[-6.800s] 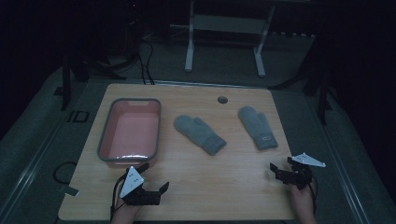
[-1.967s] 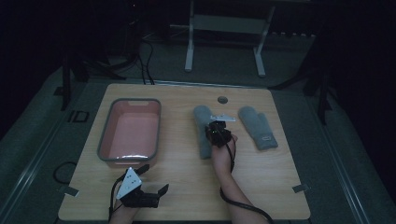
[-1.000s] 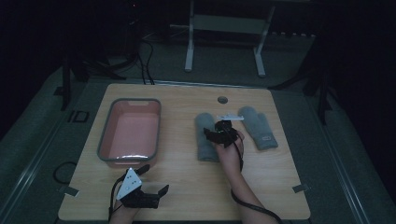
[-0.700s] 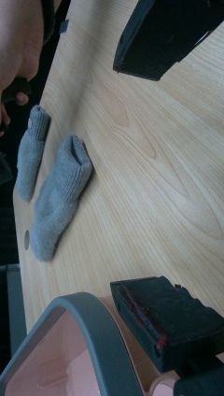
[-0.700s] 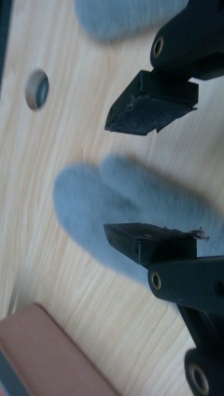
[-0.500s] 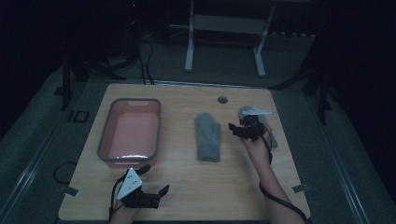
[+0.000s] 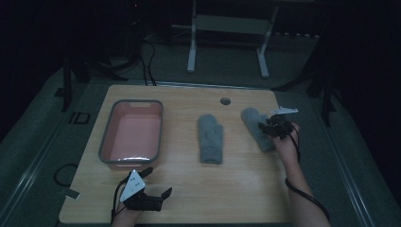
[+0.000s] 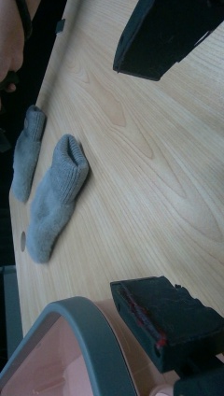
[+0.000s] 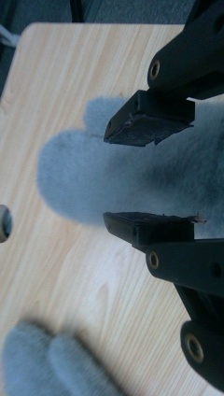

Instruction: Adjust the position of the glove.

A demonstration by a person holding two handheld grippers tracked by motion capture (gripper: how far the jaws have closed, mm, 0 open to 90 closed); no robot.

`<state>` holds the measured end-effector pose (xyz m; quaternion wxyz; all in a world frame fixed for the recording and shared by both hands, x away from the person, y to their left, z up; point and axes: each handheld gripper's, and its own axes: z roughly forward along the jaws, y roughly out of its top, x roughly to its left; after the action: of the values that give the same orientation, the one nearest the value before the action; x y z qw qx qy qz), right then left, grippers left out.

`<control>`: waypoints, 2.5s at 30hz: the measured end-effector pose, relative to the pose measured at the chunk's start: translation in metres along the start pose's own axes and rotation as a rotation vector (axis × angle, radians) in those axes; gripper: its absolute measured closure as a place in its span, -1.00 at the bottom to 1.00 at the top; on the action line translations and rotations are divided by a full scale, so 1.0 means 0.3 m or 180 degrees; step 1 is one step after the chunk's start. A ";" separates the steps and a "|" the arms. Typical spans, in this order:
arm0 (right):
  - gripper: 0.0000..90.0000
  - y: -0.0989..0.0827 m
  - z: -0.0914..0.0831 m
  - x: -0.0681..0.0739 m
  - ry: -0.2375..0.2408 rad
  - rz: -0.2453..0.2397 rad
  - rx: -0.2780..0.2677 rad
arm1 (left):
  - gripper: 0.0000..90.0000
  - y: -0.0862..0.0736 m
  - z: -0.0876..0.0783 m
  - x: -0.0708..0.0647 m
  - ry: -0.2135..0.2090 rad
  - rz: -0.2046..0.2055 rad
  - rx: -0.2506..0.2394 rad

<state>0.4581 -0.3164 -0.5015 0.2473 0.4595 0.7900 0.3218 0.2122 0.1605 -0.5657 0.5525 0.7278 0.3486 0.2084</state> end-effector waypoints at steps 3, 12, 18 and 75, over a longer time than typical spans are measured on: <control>0.24 -0.010 0.025 -0.021 0.0054 -0.0020 0.0039 | -1.00 0.000 0.000 0.001 -0.0002 -0.0005 -0.0001; 0.37 -0.079 0.118 -0.055 0.0195 0.0057 0.0215 | -1.00 -0.001 -0.003 0.002 0.0008 -0.0009 -0.0007; 0.77 -0.073 0.113 -0.058 0.0210 0.0414 0.0288 | -1.00 -0.001 -0.003 0.003 0.0011 -0.0015 -0.0004; 0.13 -0.234 -0.082 0.101 0.0101 0.0426 0.0024 | -1.00 0.001 0.000 -0.001 0.0008 0.0017 0.0012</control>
<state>0.3876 -0.3226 -0.5395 0.2109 0.5070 0.7626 0.3419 0.2120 0.1601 -0.5654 0.5501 0.7296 0.3477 0.2102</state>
